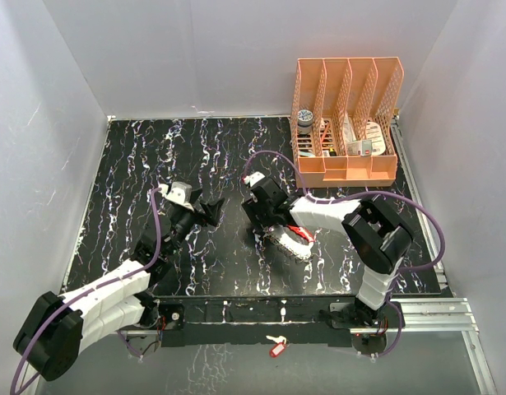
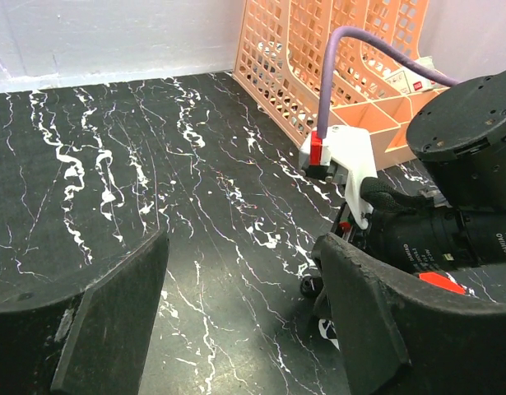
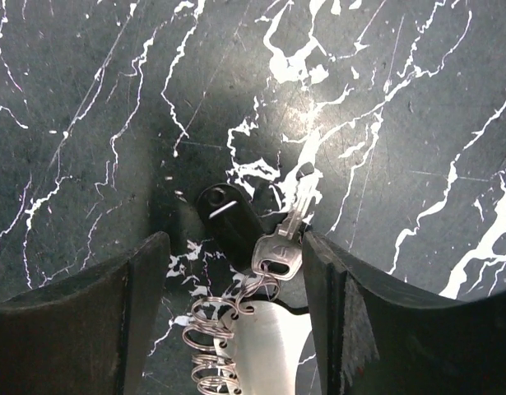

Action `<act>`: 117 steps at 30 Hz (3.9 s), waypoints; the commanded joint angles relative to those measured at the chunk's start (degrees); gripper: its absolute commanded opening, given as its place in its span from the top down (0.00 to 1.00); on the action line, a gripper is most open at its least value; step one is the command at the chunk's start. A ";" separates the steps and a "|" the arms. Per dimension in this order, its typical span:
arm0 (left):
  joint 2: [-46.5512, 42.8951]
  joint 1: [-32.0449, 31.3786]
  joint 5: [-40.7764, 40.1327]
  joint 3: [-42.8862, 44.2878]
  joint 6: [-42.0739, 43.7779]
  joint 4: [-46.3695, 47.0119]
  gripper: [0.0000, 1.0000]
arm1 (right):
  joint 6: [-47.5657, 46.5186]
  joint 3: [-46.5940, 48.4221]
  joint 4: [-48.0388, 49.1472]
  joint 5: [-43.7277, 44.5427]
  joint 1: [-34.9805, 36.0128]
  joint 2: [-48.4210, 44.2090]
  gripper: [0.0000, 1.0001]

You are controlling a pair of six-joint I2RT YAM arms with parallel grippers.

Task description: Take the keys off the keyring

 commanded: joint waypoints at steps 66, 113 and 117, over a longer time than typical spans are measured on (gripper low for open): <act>6.68 0.19 5.91 -0.72 -1.19 9.92 0.27 | 3.75 0.62 1.62 10.27 2.00 -15.75 1.00; 4.20 0.22 5.14 -1.12 -1.41 9.41 0.27 | -8.44 15.27 4.07 -1.15 -0.79 8.47 0.43; 4.24 0.24 4.82 -1.21 -1.36 9.47 0.27 | -8.27 14.31 4.50 -2.30 -1.41 8.73 0.44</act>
